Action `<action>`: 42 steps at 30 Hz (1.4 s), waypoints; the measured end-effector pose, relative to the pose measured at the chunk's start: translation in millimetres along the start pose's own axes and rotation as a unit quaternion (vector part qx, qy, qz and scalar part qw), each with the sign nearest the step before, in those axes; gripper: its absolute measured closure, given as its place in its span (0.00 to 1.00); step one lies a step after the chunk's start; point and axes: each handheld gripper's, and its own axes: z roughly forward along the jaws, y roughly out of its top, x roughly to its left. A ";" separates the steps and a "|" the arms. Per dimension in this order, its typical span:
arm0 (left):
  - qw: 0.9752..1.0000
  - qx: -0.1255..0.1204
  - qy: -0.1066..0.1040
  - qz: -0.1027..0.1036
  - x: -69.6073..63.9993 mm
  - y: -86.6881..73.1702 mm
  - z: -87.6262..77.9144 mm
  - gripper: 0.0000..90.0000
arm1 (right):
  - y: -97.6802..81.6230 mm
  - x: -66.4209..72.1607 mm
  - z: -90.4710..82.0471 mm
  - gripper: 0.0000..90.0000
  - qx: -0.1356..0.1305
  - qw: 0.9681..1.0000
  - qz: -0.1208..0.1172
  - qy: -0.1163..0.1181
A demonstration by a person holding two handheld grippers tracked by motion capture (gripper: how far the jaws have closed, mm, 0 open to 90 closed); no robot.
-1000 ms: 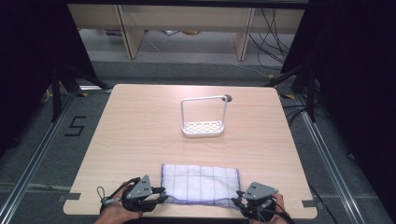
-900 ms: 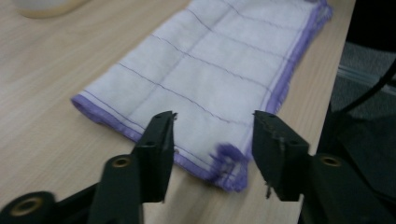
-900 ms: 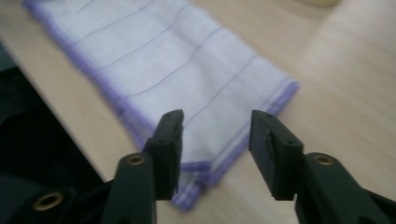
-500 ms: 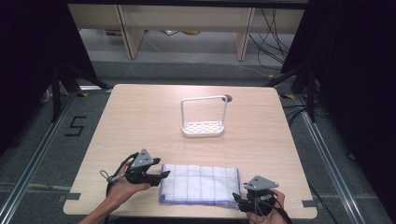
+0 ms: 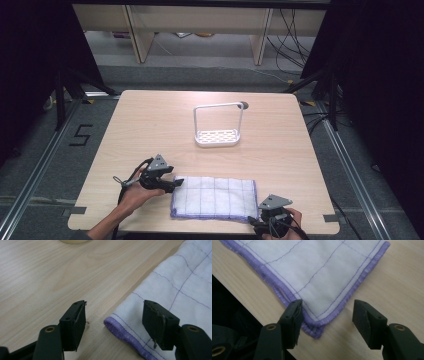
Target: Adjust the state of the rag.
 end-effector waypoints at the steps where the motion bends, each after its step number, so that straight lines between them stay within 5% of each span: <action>1: 1.000 0.004 -0.005 0.004 0.6 -0.2 1.5 0.39 | -0.6 0.7 1.1 0.48 -0.002 1.000 -0.002 0.001; 11: 0.999 0.002 -0.028 0.029 -5.8 -3.2 3.7 0.66 | -0.6 4.1 1.1 0.60 -0.005 1.000 -0.002 0.010; 17: 0.998 0.004 -0.034 0.049 -10.2 -4.7 1.1 0.85 | -3.5 1.9 2.6 0.84 -0.027 0.999 -0.003 0.029; 24: 0.998 0.008 -0.028 0.064 -16.6 -7.5 -8.7 0.92 | 3.8 -11.3 6.0 0.93 -0.034 0.998 -0.013 0.046; 34: 0.997 -0.024 -0.048 0.050 -35.3 -15.5 -37.7 0.93 | 47.6 -50.6 20.9 0.94 -0.031 0.998 -0.027 0.046; 42: 0.991 -0.025 -0.106 0.077 -69.3 -20.7 -41.2 0.92 | 104.1 -72.0 44.3 0.94 -0.022 0.997 -0.073 0.035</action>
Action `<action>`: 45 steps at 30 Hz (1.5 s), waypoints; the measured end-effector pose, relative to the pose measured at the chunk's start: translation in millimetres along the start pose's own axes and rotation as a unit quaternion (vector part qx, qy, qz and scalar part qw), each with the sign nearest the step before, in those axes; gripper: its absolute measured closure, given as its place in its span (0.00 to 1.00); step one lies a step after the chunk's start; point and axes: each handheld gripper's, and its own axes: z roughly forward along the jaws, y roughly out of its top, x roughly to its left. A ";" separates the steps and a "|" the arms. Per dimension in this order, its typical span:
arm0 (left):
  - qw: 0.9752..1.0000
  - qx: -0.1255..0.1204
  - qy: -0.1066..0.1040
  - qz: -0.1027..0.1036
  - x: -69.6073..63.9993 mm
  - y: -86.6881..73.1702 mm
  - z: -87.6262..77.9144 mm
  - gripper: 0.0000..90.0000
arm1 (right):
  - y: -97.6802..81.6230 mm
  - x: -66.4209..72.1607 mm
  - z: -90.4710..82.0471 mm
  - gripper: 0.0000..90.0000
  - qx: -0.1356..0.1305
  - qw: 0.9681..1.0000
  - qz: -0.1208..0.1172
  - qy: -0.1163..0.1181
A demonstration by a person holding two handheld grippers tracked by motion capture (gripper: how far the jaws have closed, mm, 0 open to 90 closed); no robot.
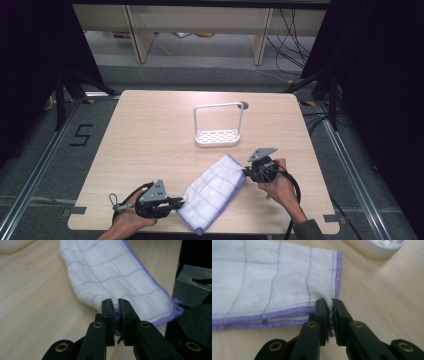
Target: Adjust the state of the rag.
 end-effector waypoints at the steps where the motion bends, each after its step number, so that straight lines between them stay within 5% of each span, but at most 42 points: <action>1: 1.000 0.000 -0.005 -0.002 -4.8 -0.3 3.0 0.92 | 6.5 -2.6 3.0 0.94 0.005 1.000 0.000 0.000; 8: 1.000 0.014 -0.025 0.002 -18.2 1.8 17.4 0.92 | 36.6 -10.7 32.8 0.93 0.013 0.999 -0.046 0.002; 10: 0.999 0.022 -0.023 0.019 -18.8 2.1 19.7 0.92 | 39.7 -12.7 39.3 0.93 0.017 0.998 -0.054 -0.010; 15: 0.999 0.027 -0.039 0.015 -25.1 3.3 23.6 0.92 | 42.7 -15.1 51.0 0.90 0.034 0.998 -0.058 -0.001; 22: 0.998 0.014 -0.057 0.004 -29.9 5.7 30.4 0.90 | 42.1 -25.3 49.2 0.68 0.027 0.999 -0.003 -0.024; 23: 0.998 0.015 -0.056 0.000 -29.1 6.3 29.4 0.86 | 42.2 -24.8 43.5 0.66 0.018 0.999 0.018 -0.034; 27: 0.998 -0.002 -0.066 -0.022 -21.9 10.4 23.1 0.70 | 41.5 -23.0 32.5 0.62 -0.013 0.998 0.035 -0.042; 32: 0.997 -0.032 -0.034 -0.062 -5.3 18.6 18.0 0.57 | 40.1 -19.8 31.2 0.69 -0.013 0.999 0.050 -0.015; 38: 0.997 -0.046 0.013 -0.066 25.9 28.8 23.9 0.54 | 39.1 -20.4 39.2 0.78 -0.003 0.998 0.059 -0.023; 42: 0.994 -0.047 0.034 -0.088 43.2 30.5 30.0 0.51 | 34.6 -21.3 47.5 0.98 -0.012 0.999 0.045 -0.026; 45: 0.993 -0.045 0.046 -0.097 54.9 30.2 34.1 0.51 | 37.2 -19.6 41.7 1.00 -0.017 0.999 0.027 -0.022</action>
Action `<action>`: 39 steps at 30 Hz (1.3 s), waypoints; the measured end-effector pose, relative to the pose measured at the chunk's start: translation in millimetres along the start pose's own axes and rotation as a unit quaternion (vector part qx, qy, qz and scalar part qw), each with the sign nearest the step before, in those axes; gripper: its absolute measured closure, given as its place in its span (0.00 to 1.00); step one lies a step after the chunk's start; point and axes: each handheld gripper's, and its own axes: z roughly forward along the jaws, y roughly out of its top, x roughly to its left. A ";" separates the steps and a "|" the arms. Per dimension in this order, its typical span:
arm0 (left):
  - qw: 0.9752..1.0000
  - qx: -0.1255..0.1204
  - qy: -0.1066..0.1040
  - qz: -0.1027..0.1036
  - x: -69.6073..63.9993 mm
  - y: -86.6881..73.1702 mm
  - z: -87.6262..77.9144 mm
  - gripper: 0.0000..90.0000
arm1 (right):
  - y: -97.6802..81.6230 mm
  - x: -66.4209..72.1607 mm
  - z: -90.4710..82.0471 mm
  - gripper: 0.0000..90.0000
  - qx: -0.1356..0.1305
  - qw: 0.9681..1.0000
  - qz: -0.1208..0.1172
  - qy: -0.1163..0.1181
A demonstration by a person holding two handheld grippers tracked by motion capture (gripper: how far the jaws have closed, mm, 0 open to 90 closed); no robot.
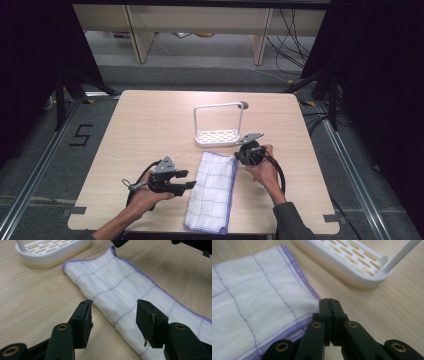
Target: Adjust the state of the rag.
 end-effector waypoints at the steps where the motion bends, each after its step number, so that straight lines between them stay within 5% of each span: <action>1: 1.000 0.000 0.001 -0.004 2.2 0.8 1.5 0.51 | 2.0 0.6 -4.1 1.00 -0.002 1.000 -0.007 0.001; 3: 1.000 -0.002 0.011 -0.008 7.5 3.8 6.0 0.52 | 3.7 1.3 -5.3 1.00 -0.011 1.000 -0.021 -0.005; 6: 1.000 -0.007 0.020 -0.016 15.5 8.6 14.3 0.52 | 4.6 2.6 -6.5 1.00 -0.004 1.000 0.005 0.002; 8: 0.999 -0.001 0.034 -0.011 21.3 12.2 18.9 0.51 | 2.9 1.7 -3.2 0.90 0.003 0.999 0.031 0.008; 11: 0.999 0.000 0.043 -0.017 27.2 15.1 25.7 0.50 | 0.1 1.2 4.5 0.85 0.017 0.999 0.032 0.001; 15: 0.999 0.005 0.044 -0.021 32.4 16.8 31.7 0.49 | 0.0 0.2 8.3 1.00 0.016 1.000 0.024 0.008; 23: 0.998 -0.002 0.056 -0.036 41.2 19.3 34.6 0.49 | 6.8 2.6 -8.5 1.00 -0.006 1.000 0.021 0.000; 25: 0.998 -0.003 0.055 -0.039 42.5 20.0 34.0 0.49 | 5.3 -1.2 -8.0 0.95 0.007 0.999 0.051 0.006; 29: 0.998 -0.004 0.058 -0.040 43.6 20.5 33.6 0.48 | -1.7 -5.5 2.1 0.83 0.019 0.998 0.062 0.001; 35: 0.998 0.001 0.052 -0.044 45.1 19.7 36.9 0.46 | -0.8 -3.5 9.7 0.99 0.013 0.999 0.047 0.015; 39: 0.998 0.000 0.055 -0.043 45.3 20.0 36.2 0.46 | 3.3 1.0 4.5 1.00 0.011 0.999 0.029 0.011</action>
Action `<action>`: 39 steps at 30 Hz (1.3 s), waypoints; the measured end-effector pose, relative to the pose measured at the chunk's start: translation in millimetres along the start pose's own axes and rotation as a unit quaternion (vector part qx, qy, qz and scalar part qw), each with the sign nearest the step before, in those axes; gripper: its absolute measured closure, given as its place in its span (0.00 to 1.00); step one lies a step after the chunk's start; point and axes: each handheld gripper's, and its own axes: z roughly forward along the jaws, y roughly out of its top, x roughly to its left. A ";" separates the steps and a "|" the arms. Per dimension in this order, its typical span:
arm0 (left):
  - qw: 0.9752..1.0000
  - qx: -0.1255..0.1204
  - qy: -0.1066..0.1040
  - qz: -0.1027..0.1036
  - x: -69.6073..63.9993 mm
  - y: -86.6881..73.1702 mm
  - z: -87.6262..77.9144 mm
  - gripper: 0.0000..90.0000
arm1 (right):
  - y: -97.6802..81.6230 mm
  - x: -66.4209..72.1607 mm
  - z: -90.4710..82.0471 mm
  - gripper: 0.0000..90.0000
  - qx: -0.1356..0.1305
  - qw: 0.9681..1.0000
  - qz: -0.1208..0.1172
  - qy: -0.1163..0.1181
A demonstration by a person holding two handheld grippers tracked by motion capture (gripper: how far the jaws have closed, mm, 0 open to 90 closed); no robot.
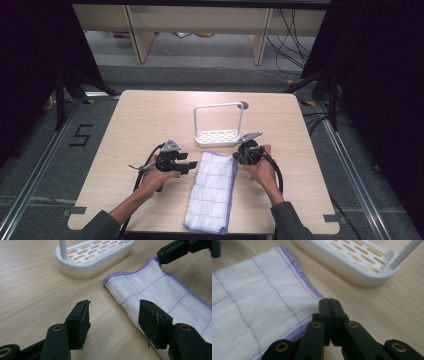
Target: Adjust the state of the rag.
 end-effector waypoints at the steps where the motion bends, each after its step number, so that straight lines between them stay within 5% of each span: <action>1: 1.000 -0.001 -0.001 0.000 0.5 0.3 -0.5 0.46 | 0.2 1.1 -1.9 1.00 -0.007 1.000 -0.001 -0.002; 7: 1.000 -0.008 0.003 -0.006 1.6 2.4 -2.3 0.46 | 7.2 3.1 -29.1 1.00 -0.015 1.000 -0.004 -0.009; 11: 1.000 -0.006 0.000 -0.006 0.2 3.5 0.9 0.45 | -3.5 -3.6 -6.3 1.00 0.019 0.999 -0.020 -0.040; 14: 1.000 -0.002 -0.005 -0.004 -0.9 5.2 3.1 0.45 | -8.6 -8.4 7.4 0.99 0.044 0.998 -0.027 -0.032; 20: 1.000 -0.002 -0.008 -0.008 -2.2 11.2 13.7 0.42 | -3.5 -8.2 -5.9 0.77 0.019 0.998 -0.003 -0.057; 25: 1.000 -0.001 -0.008 -0.015 -5.6 19.3 25.6 0.39 | -3.1 -9.8 -8.5 0.60 0.003 0.999 0.029 -0.044; 29: 1.000 0.021 0.014 0.019 -9.9 25.8 36.9 0.37 | -5.7 -10.7 0.2 0.54 0.013 0.999 0.028 -0.045; 36: 0.999 0.033 0.024 0.008 -5.3 24.1 55.8 0.40 | -6.0 -7.5 7.4 0.54 0.022 0.998 0.044 -0.039; 39: 0.999 0.033 0.026 0.020 -4.0 23.8 58.4 0.42 | -8.4 -7.0 13.5 0.54 0.011 0.998 0.048 -0.038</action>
